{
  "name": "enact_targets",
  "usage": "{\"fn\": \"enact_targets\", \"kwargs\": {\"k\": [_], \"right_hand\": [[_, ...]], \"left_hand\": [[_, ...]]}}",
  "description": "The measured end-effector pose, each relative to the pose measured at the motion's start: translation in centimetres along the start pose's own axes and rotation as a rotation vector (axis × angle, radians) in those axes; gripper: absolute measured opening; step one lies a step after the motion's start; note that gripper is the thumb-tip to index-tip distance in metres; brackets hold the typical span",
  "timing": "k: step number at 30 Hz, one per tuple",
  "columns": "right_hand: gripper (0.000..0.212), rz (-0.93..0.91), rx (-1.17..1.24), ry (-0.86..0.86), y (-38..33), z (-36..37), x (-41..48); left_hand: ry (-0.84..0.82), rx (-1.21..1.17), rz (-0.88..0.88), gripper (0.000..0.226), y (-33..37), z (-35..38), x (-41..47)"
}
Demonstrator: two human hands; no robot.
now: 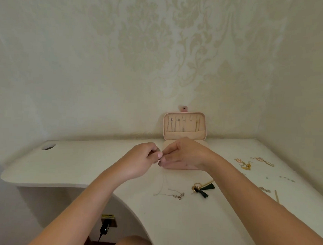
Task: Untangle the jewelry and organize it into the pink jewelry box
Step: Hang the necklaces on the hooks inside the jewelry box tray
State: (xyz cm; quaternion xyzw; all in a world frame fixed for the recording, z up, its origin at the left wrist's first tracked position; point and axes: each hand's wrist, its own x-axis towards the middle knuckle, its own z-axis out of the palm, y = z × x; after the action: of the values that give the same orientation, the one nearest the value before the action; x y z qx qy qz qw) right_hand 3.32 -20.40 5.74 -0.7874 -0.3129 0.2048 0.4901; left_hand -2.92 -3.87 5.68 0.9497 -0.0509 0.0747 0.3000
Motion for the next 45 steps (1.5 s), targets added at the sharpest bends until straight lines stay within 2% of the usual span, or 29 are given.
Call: {"fn": "enact_targets", "kwargs": {"k": [5,9,14,22,24,26,29,34,37,41,45], "right_hand": [[0.013,-0.005,0.044,0.063,-0.2,-2.5,-0.7],[0.006,0.0,0.065,0.093,-0.8,-4.3,-1.2],[0.01,0.053,0.083,0.105,-0.5,-5.5,-1.2],[0.025,0.105,0.484,-0.107,-0.4,-5.9,-1.5],[0.025,0.133,0.454,-0.112,-0.4,-5.8,-1.5],[0.023,0.133,0.32,-0.095,-0.4,-5.8,-1.3],[0.024,0.096,0.244,-0.035,-0.6,-5.8,-1.3],[0.022,-0.033,0.376,0.143,-1.3,-6.7,-1.0],[0.02,-0.097,0.405,0.263,-1.8,-7.8,-0.2],[0.013,-0.154,0.251,0.425,-3.0,-9.5,1.1],[0.011,-0.148,0.133,0.494,-4.5,-11.5,2.8]], "left_hand": [[-0.038,-0.011,0.062,0.024,2.1,-0.6,1.3],[-0.006,-0.249,0.108,0.021,3.1,-0.1,2.6],[-0.024,-0.357,0.101,0.017,3.3,1.6,4.0],[-0.169,-0.716,0.047,0.022,3.3,2.0,4.7],[-0.199,-0.732,0.029,0.024,3.2,1.6,4.8],[-0.181,-0.694,0.039,0.026,2.9,1.0,5.0],[-0.152,-0.653,0.095,0.026,2.5,0.5,5.5],[-0.133,-0.71,0.132,0.025,1.9,0.1,6.6],[-0.021,-0.723,0.152,0.024,1.7,1.1,8.0],[0.121,-0.604,0.191,0.024,2.0,3.7,10.9],[0.11,-0.66,0.142,0.026,2.2,5.3,14.6]]}}
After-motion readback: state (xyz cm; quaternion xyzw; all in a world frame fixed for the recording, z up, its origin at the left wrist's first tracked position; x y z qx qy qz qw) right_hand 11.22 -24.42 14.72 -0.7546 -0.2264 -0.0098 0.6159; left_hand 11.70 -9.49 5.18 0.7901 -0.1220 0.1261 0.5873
